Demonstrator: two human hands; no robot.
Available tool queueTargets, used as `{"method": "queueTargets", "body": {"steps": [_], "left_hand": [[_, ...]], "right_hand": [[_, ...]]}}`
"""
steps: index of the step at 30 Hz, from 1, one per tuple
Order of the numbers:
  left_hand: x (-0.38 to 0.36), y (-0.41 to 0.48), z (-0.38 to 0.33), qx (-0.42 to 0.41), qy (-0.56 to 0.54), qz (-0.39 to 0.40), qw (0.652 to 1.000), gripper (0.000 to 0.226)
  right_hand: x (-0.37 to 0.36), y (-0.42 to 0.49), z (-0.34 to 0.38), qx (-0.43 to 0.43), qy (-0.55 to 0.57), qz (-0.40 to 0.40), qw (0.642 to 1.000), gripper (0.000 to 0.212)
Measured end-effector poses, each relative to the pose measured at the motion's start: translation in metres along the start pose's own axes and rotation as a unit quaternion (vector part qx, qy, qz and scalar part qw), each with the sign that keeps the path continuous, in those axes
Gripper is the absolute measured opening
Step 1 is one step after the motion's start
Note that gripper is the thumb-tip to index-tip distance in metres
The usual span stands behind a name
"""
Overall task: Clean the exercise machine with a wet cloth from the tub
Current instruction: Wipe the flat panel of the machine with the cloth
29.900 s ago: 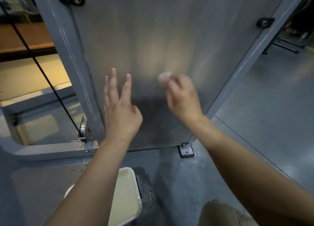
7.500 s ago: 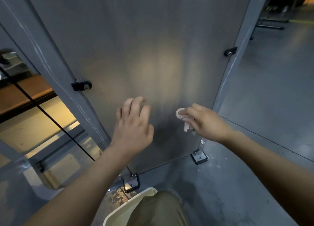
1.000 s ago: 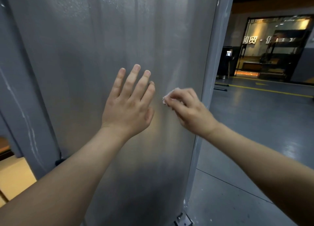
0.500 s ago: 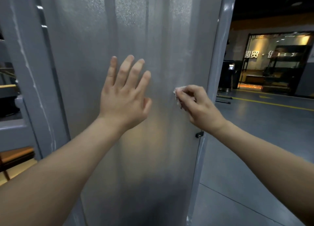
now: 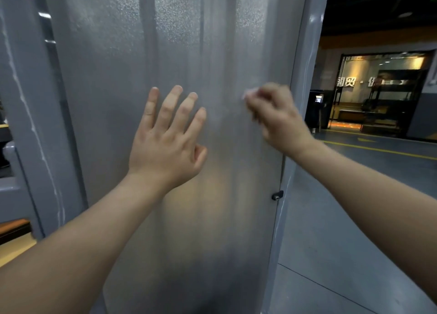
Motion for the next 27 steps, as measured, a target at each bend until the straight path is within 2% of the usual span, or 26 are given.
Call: {"method": "queueTargets", "body": {"steps": [2,4,5,7,9,10,11,13,15,16,17,19,21,22,23,25,27], "left_hand": [[0.000,0.000,0.000,0.002,0.005,-0.001,1.000,0.056],[0.000,0.000,0.001,0.001,0.006,-0.001,1.000,0.056],[0.000,0.000,0.001,0.000,0.004,-0.001,1.000,0.056],[-0.001,0.000,0.001,-0.001,0.002,-0.004,1.000,0.057],[-0.002,0.000,0.001,-0.001,0.005,-0.008,1.000,0.058],[-0.002,0.000,0.001,0.000,0.007,-0.009,1.000,0.058],[-0.002,0.000,0.001,-0.001,0.009,-0.010,1.000,0.058],[-0.002,0.000,0.000,0.000,0.011,-0.009,1.000,0.057],[-0.001,0.000,0.000,0.001,0.008,-0.008,1.000,0.056],[-0.001,0.000,0.000,-0.001,0.005,-0.007,1.000,0.056],[-0.001,0.000,0.000,-0.002,0.004,-0.007,1.000,0.057],[-0.001,0.000,0.001,-0.005,0.006,-0.007,1.000,0.058],[-0.002,-0.001,0.002,-0.005,0.010,-0.008,1.000,0.058],[-0.002,-0.001,0.002,-0.004,0.012,-0.009,1.000,0.058],[-0.003,-0.001,0.002,-0.003,0.014,-0.009,1.000,0.057],[-0.003,-0.001,0.001,-0.001,0.014,-0.009,1.000,0.057],[-0.002,0.000,0.001,-0.001,0.011,-0.007,1.000,0.057]], "right_hand": [[-0.001,0.031,-0.016,-0.142,-0.009,-0.054,0.988,0.027],[-0.011,0.032,0.004,-0.215,0.012,-0.086,0.973,0.027],[-0.014,0.021,0.020,-0.199,0.022,-0.083,0.976,0.028],[-0.013,-0.012,0.048,-0.078,0.044,-0.042,0.995,0.030],[-0.004,-0.023,0.048,0.039,0.034,0.008,0.999,0.031],[-0.001,-0.015,0.037,0.065,0.022,0.010,0.998,0.030],[0.000,-0.002,0.025,0.047,0.013,-0.005,0.999,0.030],[-0.003,0.031,0.002,-0.071,-0.005,-0.059,0.996,0.029],[-0.010,0.044,0.006,-0.178,-0.002,-0.094,0.979,0.030],[-0.015,0.038,0.017,-0.194,0.006,-0.096,0.976,0.032],[-0.019,0.026,0.032,-0.179,0.019,-0.085,0.980,0.033],[-0.018,-0.008,0.054,-0.089,0.039,-0.050,0.994,0.035],[-0.008,-0.019,0.050,-0.009,0.025,-0.013,1.000,0.035],[-0.005,-0.010,0.038,0.004,0.016,-0.017,1.000,0.034],[-0.004,0.004,0.021,-0.022,0.010,-0.033,0.999,0.032],[-0.004,0.040,-0.006,-0.145,0.001,-0.075,0.987,0.025],[-0.011,0.048,0.001,-0.232,0.015,-0.092,0.968,0.028]]}}
Point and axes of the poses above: each hand's wrist, its own y-axis towards the middle knuckle, its own x-axis out of the back of the hand, z = x × y, the point moved 2 cm from there along y, towards the middle knuckle, and after that the axes turned 5 degrees about -y, right-handed, at the moved point
